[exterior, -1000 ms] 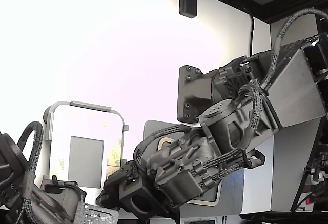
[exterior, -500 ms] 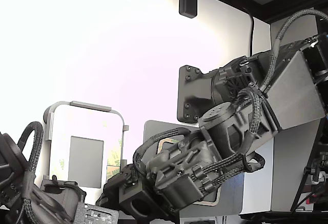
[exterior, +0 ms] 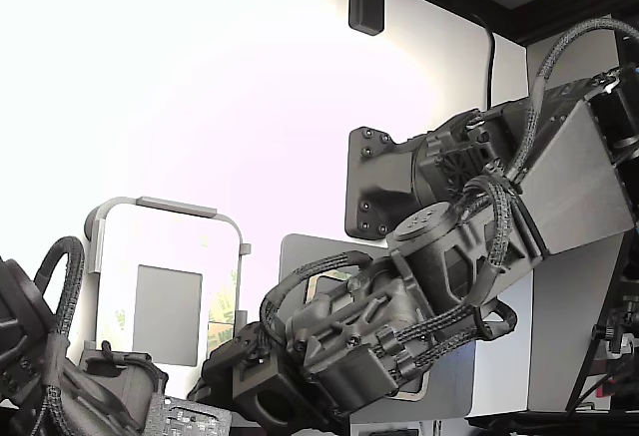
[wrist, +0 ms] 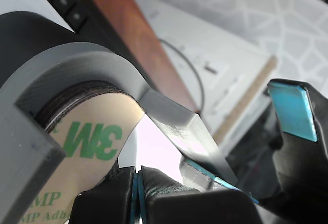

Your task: Peel off protective film from adhesive tape.

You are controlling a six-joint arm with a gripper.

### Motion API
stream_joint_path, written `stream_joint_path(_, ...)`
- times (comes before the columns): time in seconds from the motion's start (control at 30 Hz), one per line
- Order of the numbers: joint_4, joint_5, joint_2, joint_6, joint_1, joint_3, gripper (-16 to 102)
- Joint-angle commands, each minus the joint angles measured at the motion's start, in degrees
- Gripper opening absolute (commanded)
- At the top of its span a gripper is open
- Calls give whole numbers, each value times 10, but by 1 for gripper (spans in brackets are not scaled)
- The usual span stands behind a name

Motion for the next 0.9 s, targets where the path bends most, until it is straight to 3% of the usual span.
stream_joint_path(0.0, -5, -2, 10, 3, -2, -19, -10)
stream_joint_path(0.87, -5, 5, 4, 8, 8, -25, -10)
